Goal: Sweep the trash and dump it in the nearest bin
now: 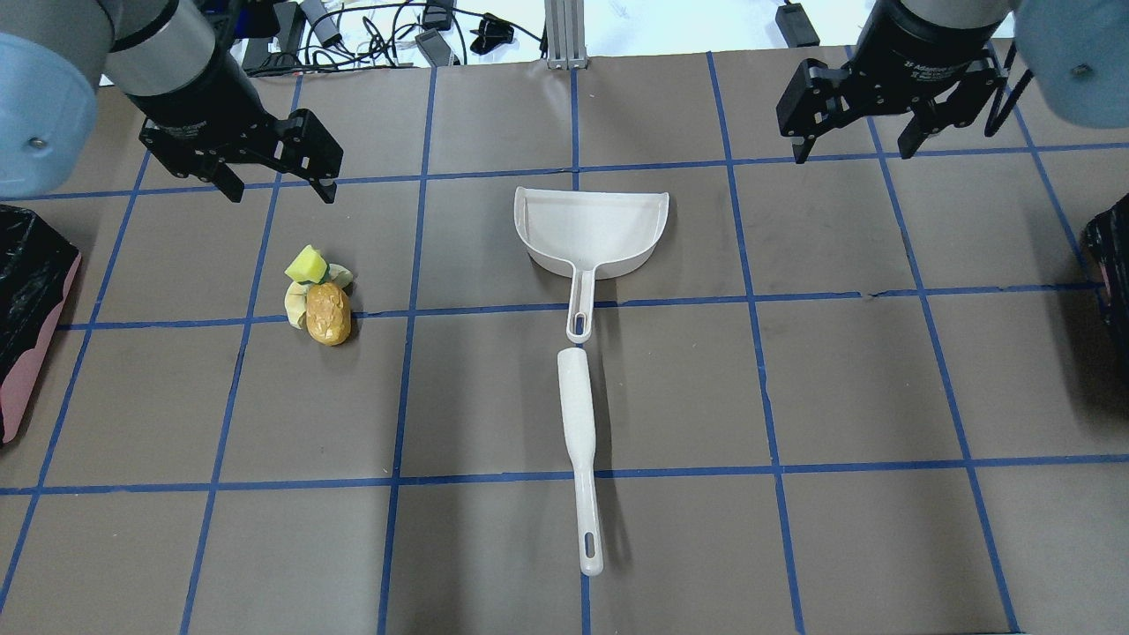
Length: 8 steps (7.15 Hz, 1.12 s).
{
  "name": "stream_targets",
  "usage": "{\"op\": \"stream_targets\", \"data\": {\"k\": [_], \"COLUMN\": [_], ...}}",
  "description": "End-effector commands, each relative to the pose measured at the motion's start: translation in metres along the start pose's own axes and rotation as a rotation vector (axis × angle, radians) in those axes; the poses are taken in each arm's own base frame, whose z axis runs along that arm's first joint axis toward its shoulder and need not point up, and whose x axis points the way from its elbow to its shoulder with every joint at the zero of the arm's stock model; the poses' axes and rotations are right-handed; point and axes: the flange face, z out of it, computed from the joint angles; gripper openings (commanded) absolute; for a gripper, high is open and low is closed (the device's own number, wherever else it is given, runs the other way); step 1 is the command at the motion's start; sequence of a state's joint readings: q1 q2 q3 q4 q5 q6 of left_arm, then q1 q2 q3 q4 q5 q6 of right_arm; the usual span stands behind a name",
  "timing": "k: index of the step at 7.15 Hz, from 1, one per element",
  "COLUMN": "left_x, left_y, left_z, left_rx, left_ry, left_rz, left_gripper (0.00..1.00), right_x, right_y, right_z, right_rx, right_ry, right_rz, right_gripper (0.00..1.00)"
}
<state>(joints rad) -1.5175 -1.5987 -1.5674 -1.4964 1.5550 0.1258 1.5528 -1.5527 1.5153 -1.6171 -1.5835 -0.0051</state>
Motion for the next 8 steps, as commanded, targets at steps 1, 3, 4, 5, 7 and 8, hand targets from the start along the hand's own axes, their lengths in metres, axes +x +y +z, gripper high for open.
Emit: {"op": "stream_targets", "data": {"k": [1, 3, 4, 5, 7, 8], "left_x": [0.0, 0.0, -0.003, -0.004, -0.011, -0.012], "left_y": [0.008, 0.007, 0.005, 0.002, -0.02, -0.038], "left_z": [0.003, 0.004, 0.004, 0.005, 0.013, 0.018], "left_rx": [-0.008, -0.004, -0.002, 0.01, 0.029, 0.029], "left_ry": [-0.009, -0.002, -0.01, -0.01, -0.008, -0.009], "left_rz": [0.0, 0.0, -0.006, -0.008, -0.011, -0.009], "left_gripper": [1.0, 1.0, 1.0, 1.0, 1.0, 1.0], "right_x": [0.0, 0.001, 0.0, 0.0, -0.002, -0.01], "right_y": [0.001, 0.003, 0.009, 0.011, 0.021, 0.033], "right_z": [0.002, 0.006, 0.018, 0.025, 0.039, 0.043], "right_rx": [-0.011, -0.036, -0.092, -0.102, -0.137, -0.148], "right_ry": [0.003, 0.013, 0.002, -0.002, -0.006, -0.03], "right_rz": [-0.002, -0.001, 0.001, 0.013, 0.038, 0.098], "right_gripper": [1.0, 1.0, 1.0, 1.0, 1.0, 1.0]}}
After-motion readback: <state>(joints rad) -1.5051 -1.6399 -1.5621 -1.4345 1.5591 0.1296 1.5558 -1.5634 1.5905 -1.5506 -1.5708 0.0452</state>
